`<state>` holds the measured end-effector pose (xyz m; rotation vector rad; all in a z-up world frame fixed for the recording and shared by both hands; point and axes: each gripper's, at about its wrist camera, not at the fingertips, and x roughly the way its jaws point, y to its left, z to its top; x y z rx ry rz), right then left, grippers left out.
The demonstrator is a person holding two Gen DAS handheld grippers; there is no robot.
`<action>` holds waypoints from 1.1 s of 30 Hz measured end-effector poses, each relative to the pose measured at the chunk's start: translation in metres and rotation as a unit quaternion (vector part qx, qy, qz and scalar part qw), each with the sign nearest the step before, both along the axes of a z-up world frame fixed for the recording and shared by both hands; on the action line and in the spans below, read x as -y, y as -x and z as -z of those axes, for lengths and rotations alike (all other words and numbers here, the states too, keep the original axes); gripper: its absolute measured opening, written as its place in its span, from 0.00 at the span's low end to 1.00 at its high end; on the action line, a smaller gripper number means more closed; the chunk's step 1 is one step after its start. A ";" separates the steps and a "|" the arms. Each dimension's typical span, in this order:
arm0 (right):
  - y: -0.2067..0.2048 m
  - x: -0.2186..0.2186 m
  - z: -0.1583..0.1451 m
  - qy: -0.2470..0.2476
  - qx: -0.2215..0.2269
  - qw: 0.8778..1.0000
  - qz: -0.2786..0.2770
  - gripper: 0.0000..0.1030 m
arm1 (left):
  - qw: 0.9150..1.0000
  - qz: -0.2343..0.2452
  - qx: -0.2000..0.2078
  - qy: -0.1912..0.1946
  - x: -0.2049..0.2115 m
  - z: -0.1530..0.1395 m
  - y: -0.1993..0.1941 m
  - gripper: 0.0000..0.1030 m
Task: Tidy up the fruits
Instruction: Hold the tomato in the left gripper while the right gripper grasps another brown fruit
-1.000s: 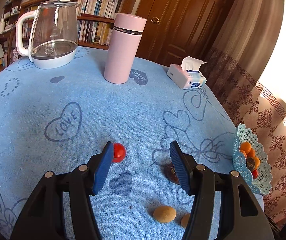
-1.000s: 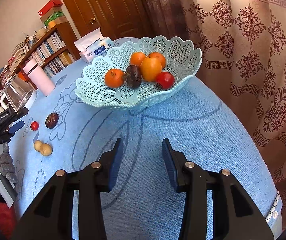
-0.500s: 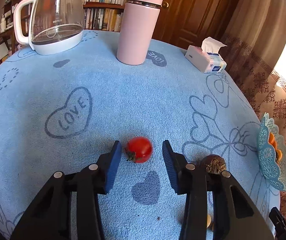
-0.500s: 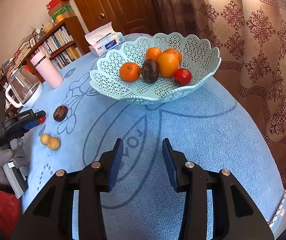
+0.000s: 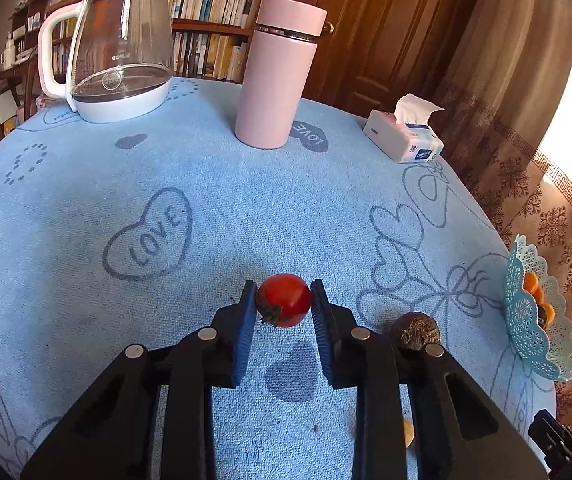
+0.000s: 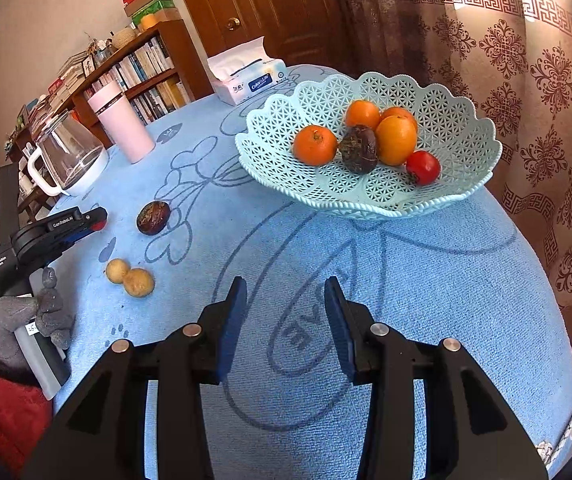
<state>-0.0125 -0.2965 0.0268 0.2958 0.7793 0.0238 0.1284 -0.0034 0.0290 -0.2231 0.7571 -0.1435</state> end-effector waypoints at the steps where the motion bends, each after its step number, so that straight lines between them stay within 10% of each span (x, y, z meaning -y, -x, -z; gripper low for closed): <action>1: -0.003 -0.005 -0.002 0.001 0.001 1.000 -0.007 0.40 | 1.000 -0.002 0.004 0.000 -0.001 -0.001 0.002 0.27; 16: -0.079 -0.101 -0.015 0.014 -0.002 0.989 -0.145 0.40 | 1.000 -0.013 0.014 0.009 -0.009 -0.004 0.007 0.27; 33: -0.147 -0.143 0.005 0.087 -0.035 0.983 -0.156 0.52 | 0.999 -0.015 0.015 0.028 -0.013 -0.006 0.008 0.27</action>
